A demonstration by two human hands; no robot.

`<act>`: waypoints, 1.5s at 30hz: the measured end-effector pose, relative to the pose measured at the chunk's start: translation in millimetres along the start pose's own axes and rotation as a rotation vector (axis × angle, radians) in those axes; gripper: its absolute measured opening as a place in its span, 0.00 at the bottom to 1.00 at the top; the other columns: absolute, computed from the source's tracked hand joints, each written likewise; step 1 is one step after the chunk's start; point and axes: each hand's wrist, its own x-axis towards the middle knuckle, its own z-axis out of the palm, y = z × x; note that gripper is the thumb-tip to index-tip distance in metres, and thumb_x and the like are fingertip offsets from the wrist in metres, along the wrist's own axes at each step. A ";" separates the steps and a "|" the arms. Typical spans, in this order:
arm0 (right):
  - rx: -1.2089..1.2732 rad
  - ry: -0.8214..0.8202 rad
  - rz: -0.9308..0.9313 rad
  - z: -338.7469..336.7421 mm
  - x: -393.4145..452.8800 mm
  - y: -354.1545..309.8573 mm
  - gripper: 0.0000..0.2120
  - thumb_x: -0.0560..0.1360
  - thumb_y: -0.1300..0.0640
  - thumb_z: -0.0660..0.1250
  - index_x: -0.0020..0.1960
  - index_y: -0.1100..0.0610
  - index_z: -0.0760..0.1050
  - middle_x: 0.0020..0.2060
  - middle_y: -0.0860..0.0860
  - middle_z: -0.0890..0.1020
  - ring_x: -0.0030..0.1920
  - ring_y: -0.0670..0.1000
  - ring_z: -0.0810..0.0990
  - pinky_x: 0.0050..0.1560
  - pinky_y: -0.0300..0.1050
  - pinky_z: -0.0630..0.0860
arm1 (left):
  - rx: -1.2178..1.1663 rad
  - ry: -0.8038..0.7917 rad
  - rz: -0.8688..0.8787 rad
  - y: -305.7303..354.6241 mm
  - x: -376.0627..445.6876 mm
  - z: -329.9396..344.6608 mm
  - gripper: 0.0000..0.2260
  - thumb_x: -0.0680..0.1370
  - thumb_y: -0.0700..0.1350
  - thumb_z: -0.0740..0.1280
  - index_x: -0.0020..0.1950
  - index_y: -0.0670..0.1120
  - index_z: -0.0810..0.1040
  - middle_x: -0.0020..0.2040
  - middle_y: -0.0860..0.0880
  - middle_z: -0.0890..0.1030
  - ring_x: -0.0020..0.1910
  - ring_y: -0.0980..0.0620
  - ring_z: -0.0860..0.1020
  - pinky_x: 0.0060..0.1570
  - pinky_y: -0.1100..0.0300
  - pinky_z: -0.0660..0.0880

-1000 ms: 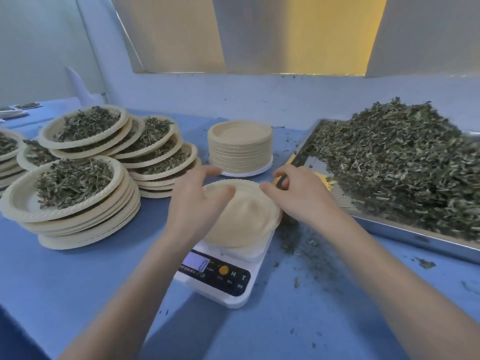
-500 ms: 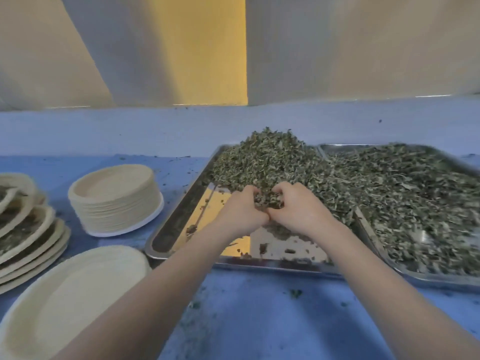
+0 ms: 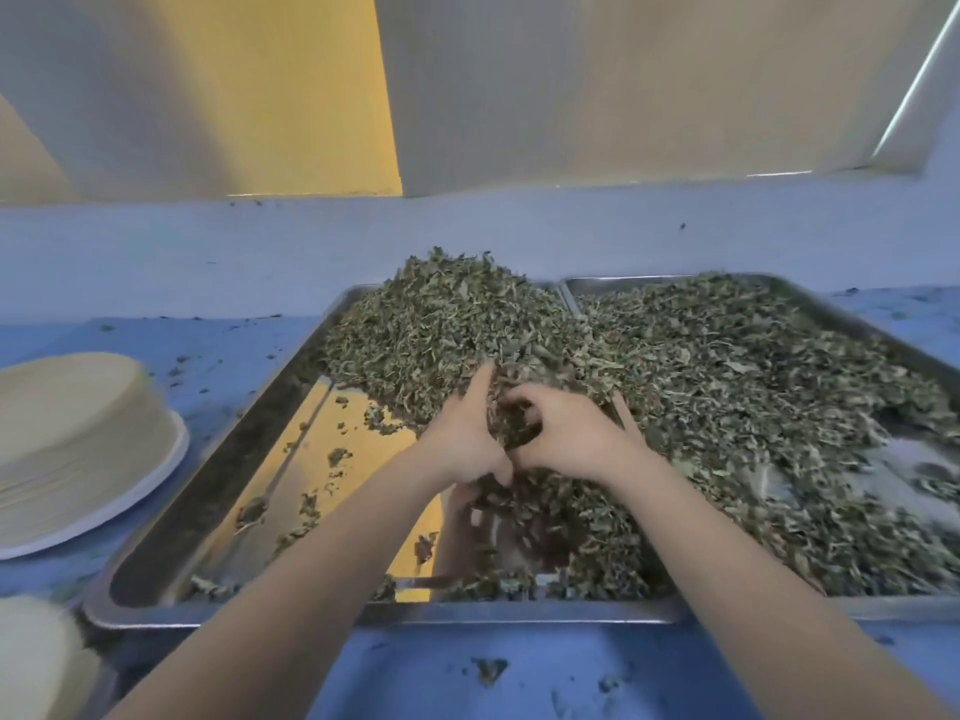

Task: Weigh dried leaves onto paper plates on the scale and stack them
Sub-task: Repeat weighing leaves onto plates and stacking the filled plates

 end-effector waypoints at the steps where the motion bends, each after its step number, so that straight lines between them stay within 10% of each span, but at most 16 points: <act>1: -0.008 0.033 -0.003 -6.1 -2.1 1.7 0.32 0.65 0.49 0.75 0.66 0.45 0.67 0.57 0.48 0.77 0.54 0.49 0.76 0.51 0.39 0.73 | 0.052 0.014 -0.005 -2.8 -1.7 -4.8 0.55 0.66 0.36 0.76 0.76 0.57 0.39 0.74 0.37 0.56 0.60 0.37 0.73 0.42 0.51 0.74; 7: -0.430 -0.184 0.168 -2.0 -7.2 -6.9 0.45 0.59 0.37 0.75 0.69 0.50 0.63 0.63 0.53 0.72 0.63 0.55 0.72 0.66 0.56 0.63 | 0.050 -0.097 -0.041 -6.5 -9.3 -3.2 0.54 0.64 0.37 0.77 0.77 0.54 0.43 0.70 0.40 0.66 0.59 0.42 0.75 0.47 0.55 0.76; 11: -0.249 -0.161 0.045 10.8 -7.3 -15.0 0.28 0.63 0.52 0.76 0.61 0.56 0.72 0.54 0.53 0.80 0.51 0.53 0.80 0.52 0.45 0.77 | -0.004 -0.087 0.022 -3.9 -15.4 9.6 0.42 0.66 0.32 0.72 0.74 0.49 0.57 0.59 0.42 0.74 0.52 0.43 0.76 0.42 0.55 0.75; 15: -0.007 -0.004 -0.022 9.0 -14.1 -18.3 0.35 0.64 0.57 0.76 0.69 0.52 0.68 0.60 0.52 0.77 0.54 0.51 0.78 0.53 0.43 0.75 | -0.016 -0.022 0.037 -8.6 -28.3 -7.6 0.36 0.67 0.32 0.71 0.70 0.49 0.61 0.46 0.46 0.75 0.39 0.48 0.73 0.33 0.58 0.71; 20: 0.124 0.033 -0.150 8.1 -14.7 -55.9 0.32 0.66 0.56 0.75 0.68 0.49 0.69 0.62 0.50 0.76 0.44 0.48 0.78 0.34 0.33 0.70 | -0.019 0.069 -0.005 -16.9 -60.7 -45.8 0.35 0.69 0.36 0.73 0.71 0.48 0.60 0.49 0.48 0.72 0.37 0.51 0.72 0.32 0.58 0.71; 30: 0.247 -0.074 -0.483 54.4 -38.1 -200.6 0.27 0.65 0.58 0.76 0.62 0.52 0.75 0.55 0.51 0.79 0.49 0.50 0.77 0.36 0.36 0.70 | -0.023 0.332 -0.155 -89.1 -191.0 -132.0 0.25 0.64 0.34 0.75 0.59 0.42 0.72 0.51 0.44 0.79 0.52 0.45 0.77 0.55 0.51 0.75; 36: 0.233 -0.309 -0.667 89.0 -61.1 -270.7 0.23 0.64 0.56 0.78 0.56 0.46 0.75 0.45 0.41 0.78 0.41 0.37 0.75 0.35 0.26 0.68 | -0.172 0.309 -0.267 -134.6 -274.0 -162.1 0.24 0.66 0.28 0.72 0.59 0.40 0.73 0.50 0.41 0.80 0.42 0.49 0.80 0.39 0.63 0.79; 41: -0.046 -0.541 -0.621 93.6 -57.7 -283.5 0.36 0.64 0.43 0.77 0.68 0.43 0.66 0.58 0.45 0.74 0.43 0.41 0.77 0.38 0.37 0.73 | -0.029 0.128 -0.491 -153.5 -300.8 -176.9 0.41 0.69 0.39 0.75 0.76 0.54 0.57 0.63 0.46 0.70 0.47 0.45 0.82 0.48 0.51 0.81; 45: -0.030 -0.507 -0.640 88.8 -56.7 -291.7 0.33 0.66 0.45 0.76 0.68 0.42 0.68 0.58 0.47 0.75 0.31 0.31 0.75 0.26 0.25 0.68 | 0.055 0.174 -0.424 -156.5 -302.1 -184.4 0.35 0.71 0.44 0.74 0.74 0.54 0.61 0.52 0.53 0.72 0.36 0.58 0.81 0.41 0.60 0.81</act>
